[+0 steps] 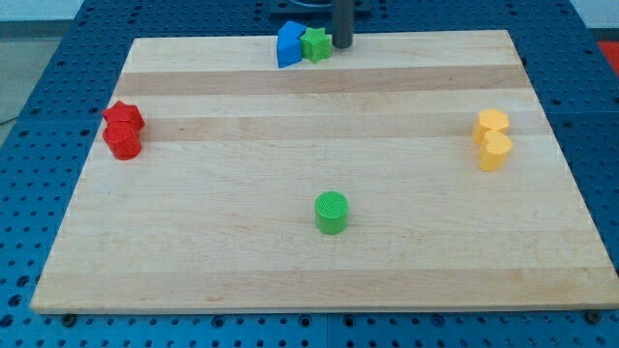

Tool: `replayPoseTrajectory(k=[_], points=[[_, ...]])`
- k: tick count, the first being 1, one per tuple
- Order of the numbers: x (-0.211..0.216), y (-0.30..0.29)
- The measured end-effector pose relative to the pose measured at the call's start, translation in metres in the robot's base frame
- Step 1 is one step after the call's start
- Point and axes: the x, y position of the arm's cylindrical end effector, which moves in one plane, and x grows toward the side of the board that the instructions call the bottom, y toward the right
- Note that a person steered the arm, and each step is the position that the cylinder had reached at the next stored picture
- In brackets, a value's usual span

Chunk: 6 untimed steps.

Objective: Move the green circle towards the up

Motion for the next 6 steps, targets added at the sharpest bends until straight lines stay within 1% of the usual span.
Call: replayPoseTrajectory(k=[1,2,3,4,5,6], points=[[-0.007,0.029],[0.045,0.073],[0.118,0.048],[0.167,0.007],[0.215,0.046],[0.265,0.104]])
